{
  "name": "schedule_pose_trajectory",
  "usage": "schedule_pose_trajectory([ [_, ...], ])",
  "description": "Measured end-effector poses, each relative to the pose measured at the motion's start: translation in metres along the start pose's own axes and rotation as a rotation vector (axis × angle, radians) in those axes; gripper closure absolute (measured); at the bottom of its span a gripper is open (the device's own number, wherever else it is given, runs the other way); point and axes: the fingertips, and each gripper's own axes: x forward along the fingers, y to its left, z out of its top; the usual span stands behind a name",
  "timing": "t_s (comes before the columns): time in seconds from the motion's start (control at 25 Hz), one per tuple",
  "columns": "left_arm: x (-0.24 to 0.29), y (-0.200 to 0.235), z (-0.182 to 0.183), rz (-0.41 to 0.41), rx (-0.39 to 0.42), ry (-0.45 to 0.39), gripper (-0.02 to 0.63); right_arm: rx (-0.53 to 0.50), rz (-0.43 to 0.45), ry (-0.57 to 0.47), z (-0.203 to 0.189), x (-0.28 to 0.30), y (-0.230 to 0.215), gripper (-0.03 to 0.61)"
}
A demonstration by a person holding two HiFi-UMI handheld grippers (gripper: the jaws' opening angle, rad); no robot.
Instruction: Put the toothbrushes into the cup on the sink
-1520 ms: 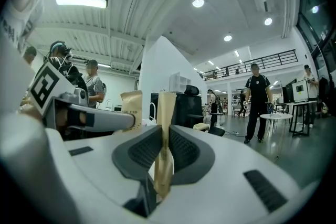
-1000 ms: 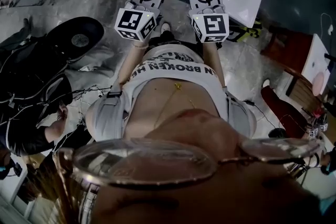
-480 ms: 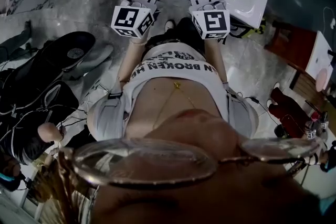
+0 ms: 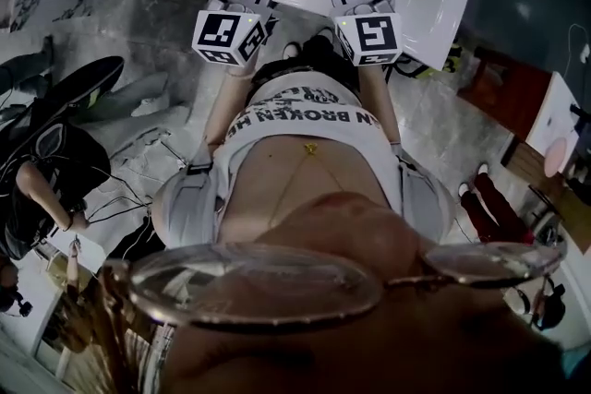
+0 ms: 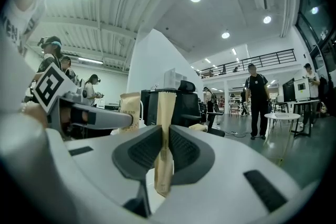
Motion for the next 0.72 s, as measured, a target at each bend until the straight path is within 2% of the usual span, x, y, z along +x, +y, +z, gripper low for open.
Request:
schedule_pose_trajectory([
  [0.36,0.05,-0.016,-0.009,-0.019,0.027,0.014,0.54,0.008,0.007,-0.008,-0.013,0.004,-0.042,0.525],
  [0.72,0.089,-0.005,-0.006,-0.114,0.023,0.039,0.54,0.03,-0.107,0.017,-0.019,0.016,-0.074,0.525],
])
